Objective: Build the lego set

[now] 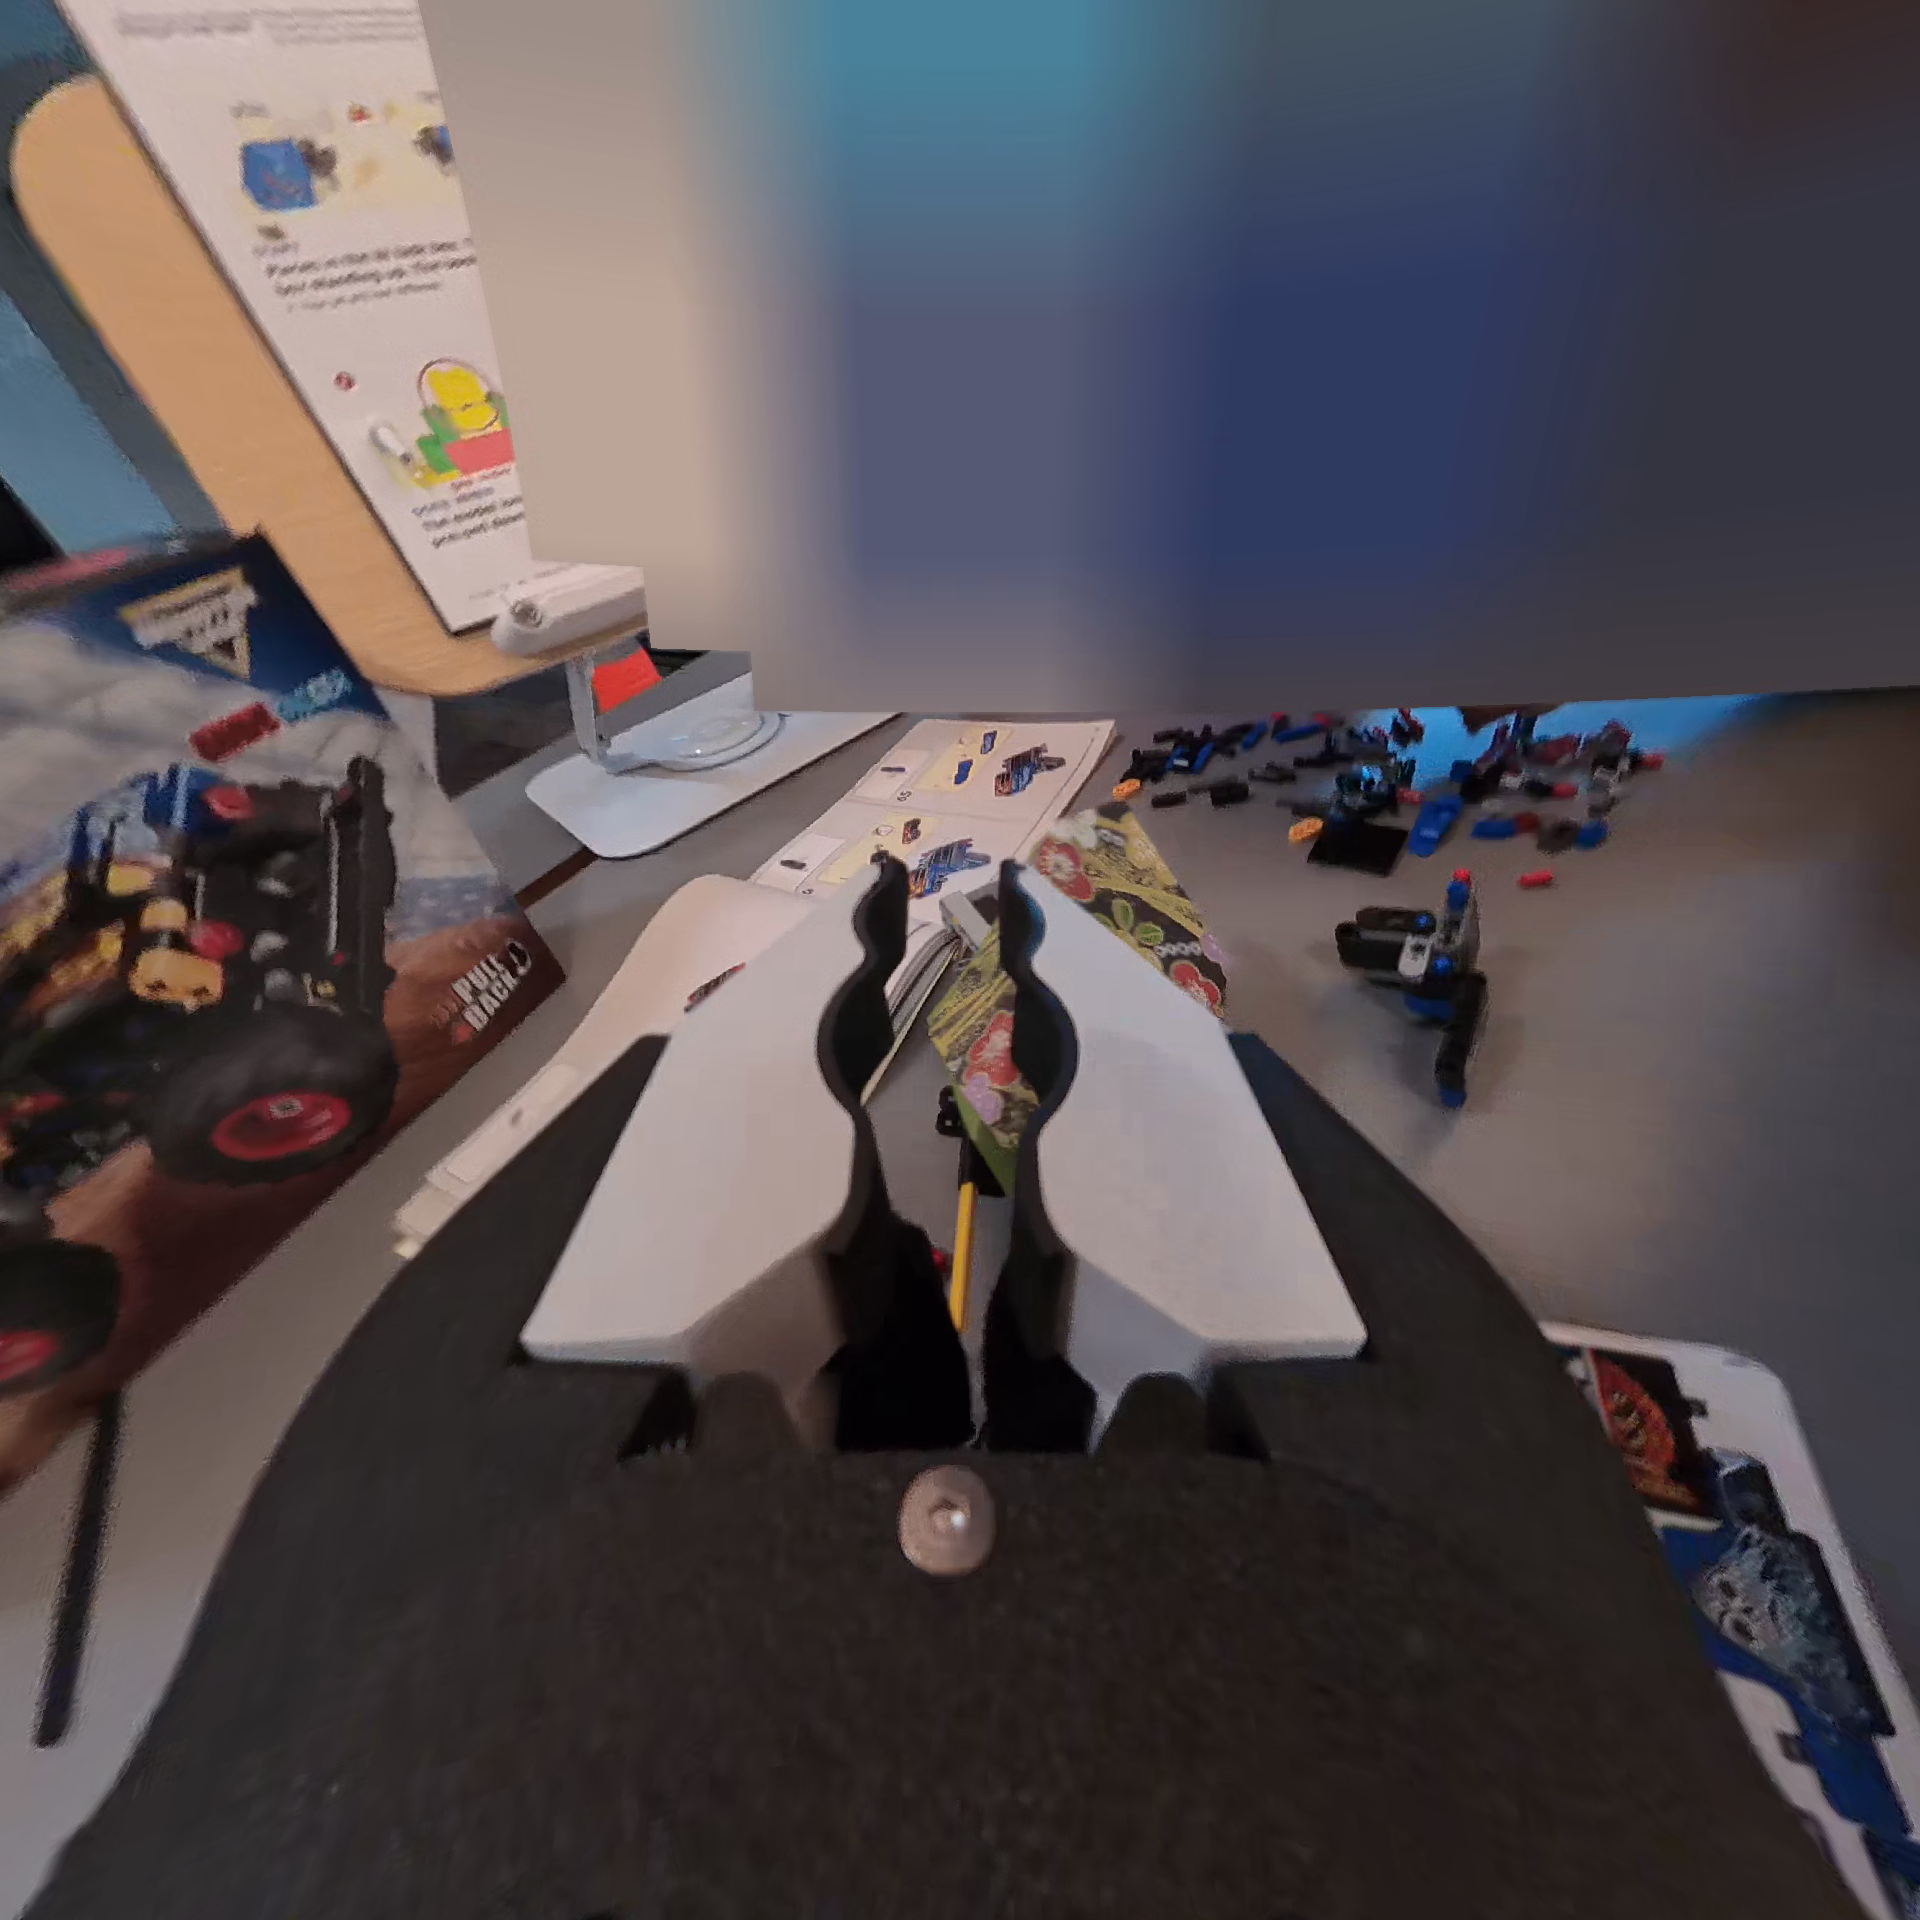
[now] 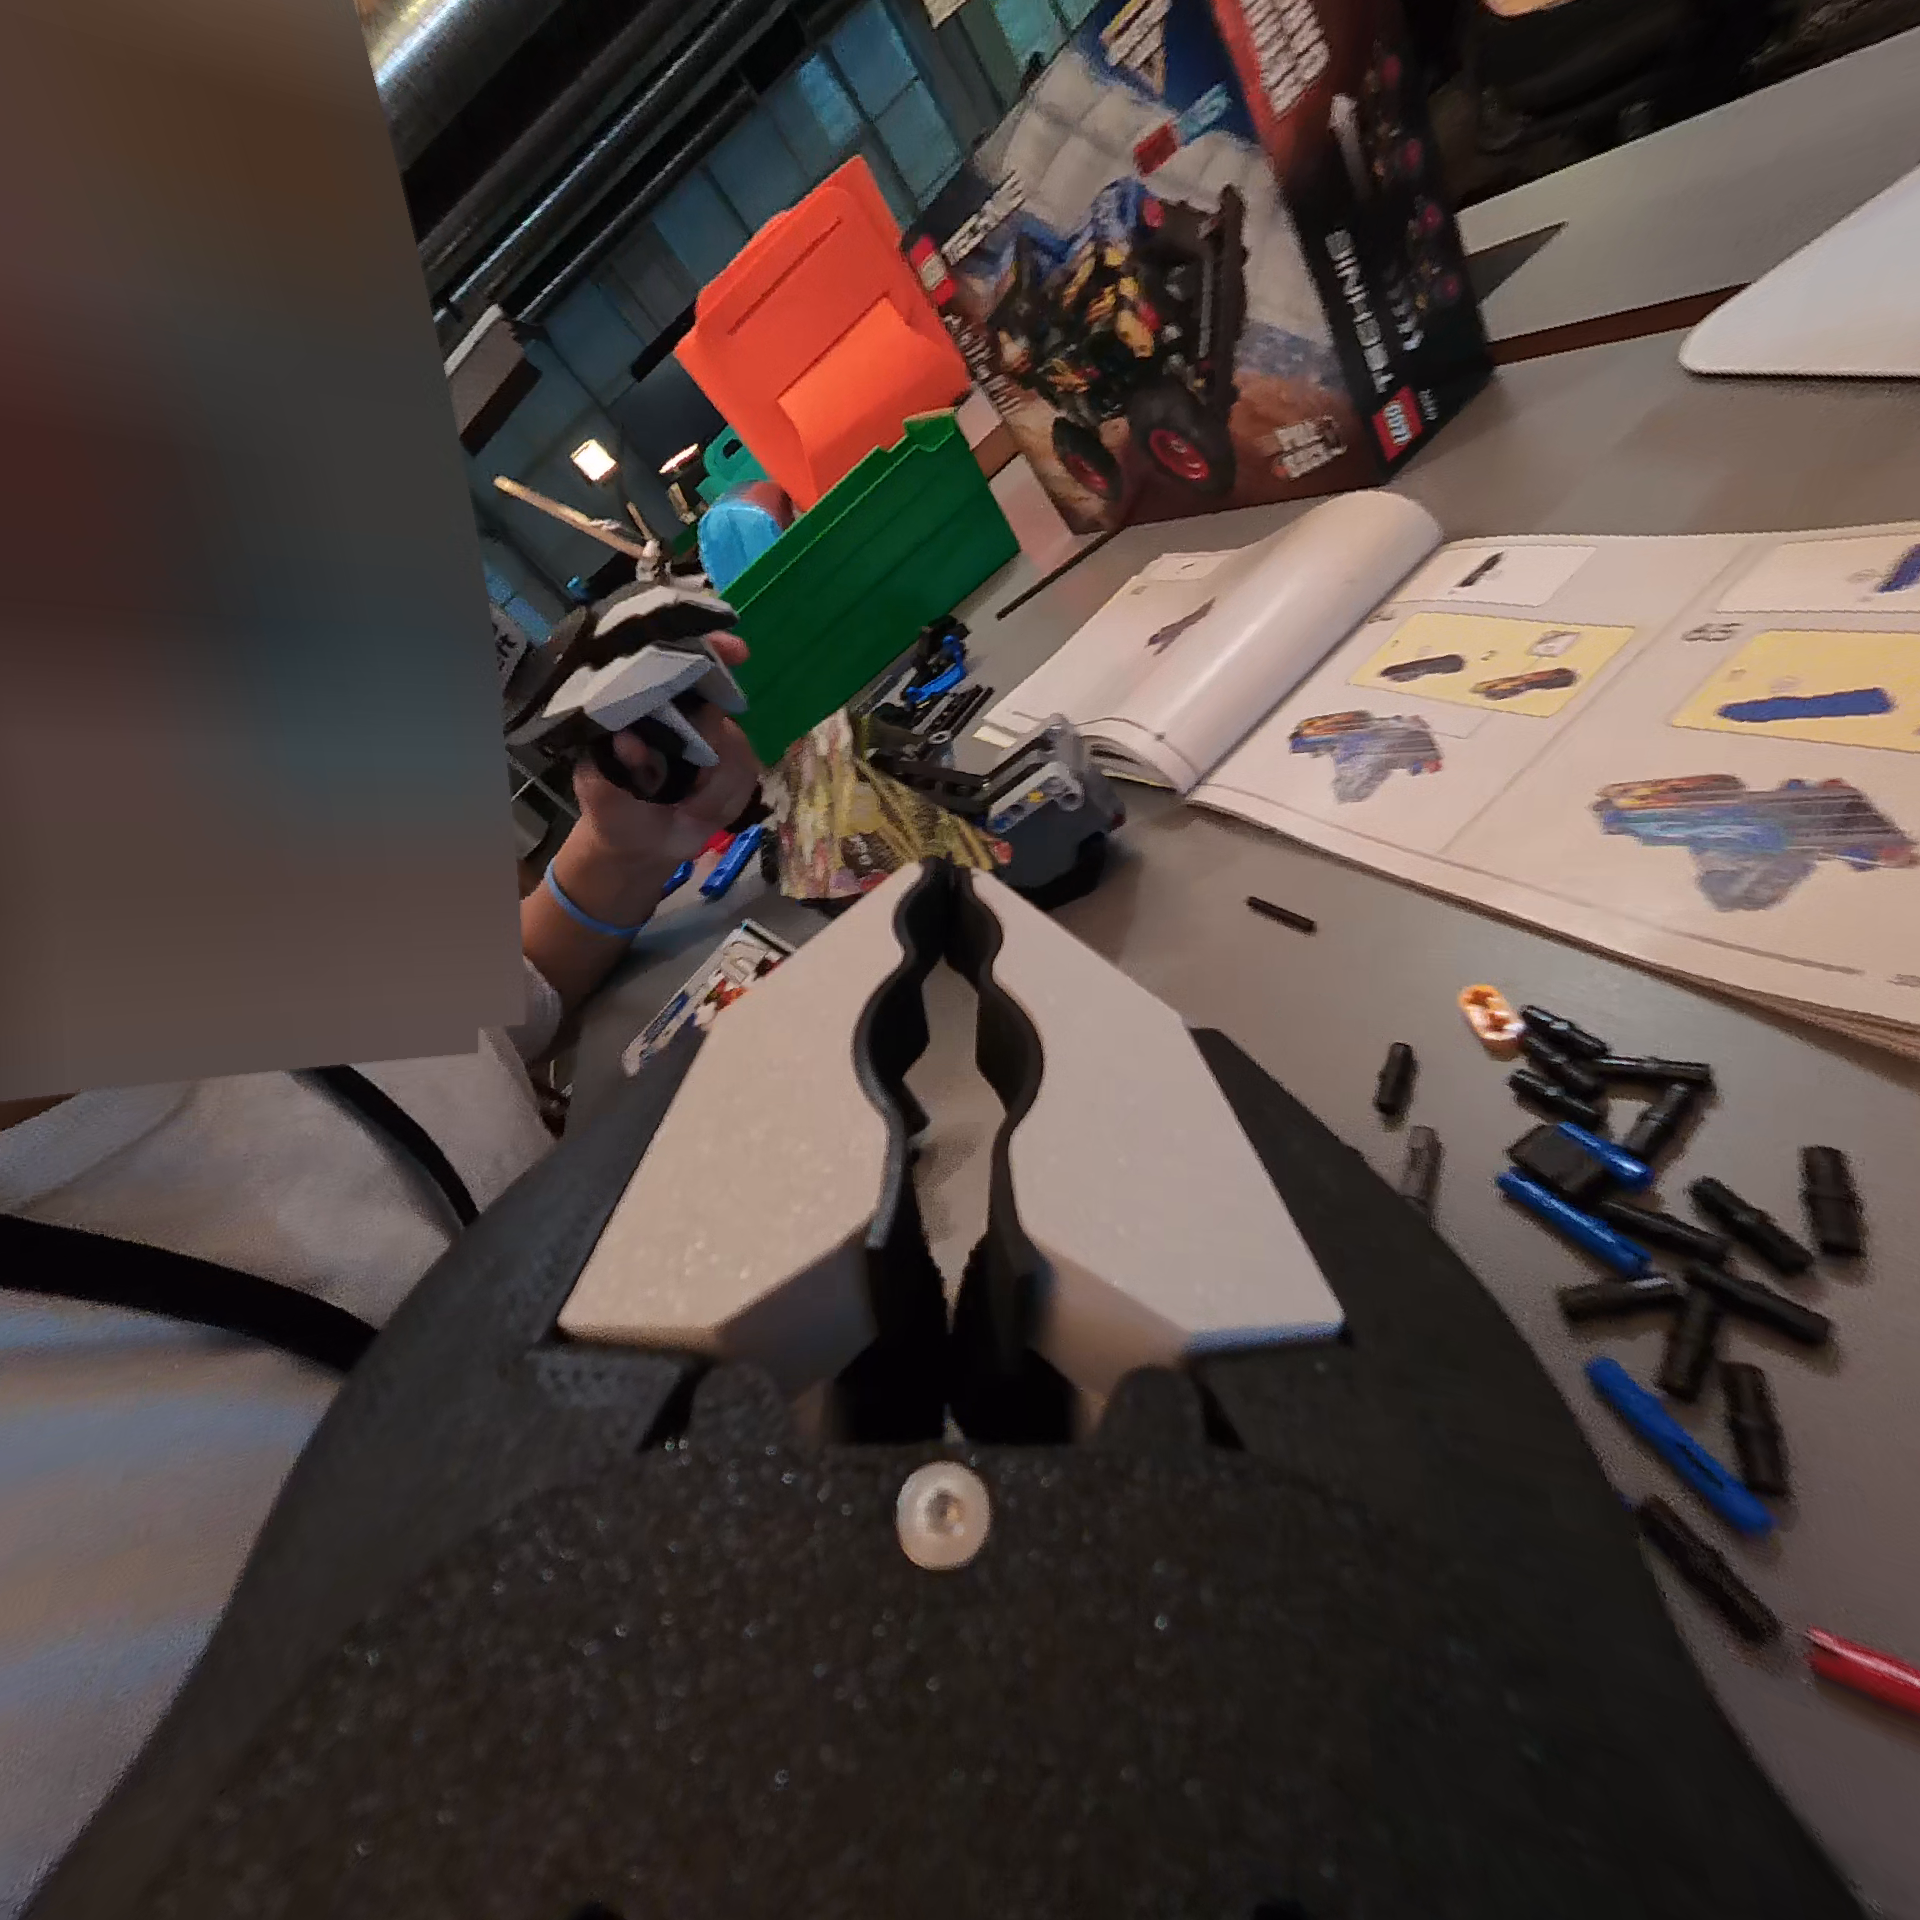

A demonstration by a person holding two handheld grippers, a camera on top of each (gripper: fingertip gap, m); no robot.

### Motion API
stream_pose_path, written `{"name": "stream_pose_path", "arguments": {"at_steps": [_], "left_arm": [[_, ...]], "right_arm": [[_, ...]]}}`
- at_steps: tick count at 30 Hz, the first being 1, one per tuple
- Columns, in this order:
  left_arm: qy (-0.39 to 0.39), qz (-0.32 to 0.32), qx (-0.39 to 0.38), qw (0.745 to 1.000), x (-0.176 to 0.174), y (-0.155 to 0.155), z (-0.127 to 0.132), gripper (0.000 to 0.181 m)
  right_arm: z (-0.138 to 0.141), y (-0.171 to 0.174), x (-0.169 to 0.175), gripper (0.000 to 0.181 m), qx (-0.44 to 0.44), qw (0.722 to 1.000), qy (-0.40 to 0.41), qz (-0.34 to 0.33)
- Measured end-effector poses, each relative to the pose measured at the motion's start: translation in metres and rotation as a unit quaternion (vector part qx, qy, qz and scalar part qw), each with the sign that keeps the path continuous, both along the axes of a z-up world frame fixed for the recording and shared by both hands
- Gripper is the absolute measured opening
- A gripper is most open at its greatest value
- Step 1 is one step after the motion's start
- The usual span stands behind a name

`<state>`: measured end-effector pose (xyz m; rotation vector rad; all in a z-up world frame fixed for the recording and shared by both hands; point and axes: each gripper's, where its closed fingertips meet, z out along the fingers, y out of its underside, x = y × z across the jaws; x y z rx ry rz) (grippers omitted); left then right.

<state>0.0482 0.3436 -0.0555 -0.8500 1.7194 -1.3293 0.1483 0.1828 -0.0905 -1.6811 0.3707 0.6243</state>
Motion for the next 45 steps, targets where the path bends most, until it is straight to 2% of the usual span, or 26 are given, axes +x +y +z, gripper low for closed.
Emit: {"name": "stream_pose_path", "arguments": {"at_steps": [4, 10, 17, 19, 24, 28, 35, 38, 45], "left_arm": [[-0.026, -0.036, 0.082, 0.996, -0.014, -0.035, -0.003, 0.014], [0.002, -0.122, 0.133, 0.984, -0.039, -0.101, -0.025, 0.017], [-0.016, -0.101, 0.285, 0.953, -0.038, -0.131, -0.043, 0.023], [-0.012, -0.100, 0.304, 0.947, -0.037, -0.136, -0.048, 0.024], [0.006, -0.113, 0.287, 0.951, -0.034, -0.146, -0.055, 0.020], [0.000, -0.118, 0.292, 0.949, -0.029, -0.149, -0.057, 0.007], [-0.041, -0.098, 0.285, 0.953, -0.024, -0.150, -0.052, 0.012], [-0.055, -0.099, 0.290, 0.950, -0.026, -0.152, -0.054, 0.008], [-0.044, -0.116, 0.243, 0.962, -0.028, -0.150, -0.053, 0.008]], "right_arm": [[0.001, 0.005, -0.030, 0.000, -0.005, 0.999, 0.001, 0.052], [0.002, 0.013, -0.083, 0.000, -0.004, 0.991, 0.016, 0.134], [-0.007, 0.019, -0.119, 0.000, -0.022, 0.983, 0.046, 0.178], [-0.007, 0.018, -0.127, 0.000, -0.023, 0.981, 0.042, 0.190], [-0.003, 0.015, -0.133, 0.000, -0.019, 0.978, 0.051, 0.202], [0.001, 0.014, -0.134, 0.000, -0.011, 0.975, 0.076, 0.209], [0.000, 0.012, -0.130, 0.000, -0.009, 0.975, 0.081, 0.205], [-0.001, 0.012, -0.131, 0.000, -0.011, 0.974, 0.085, 0.208], [0.000, 0.012, -0.131, 0.003, -0.004, 0.977, 0.043, 0.209]]}}
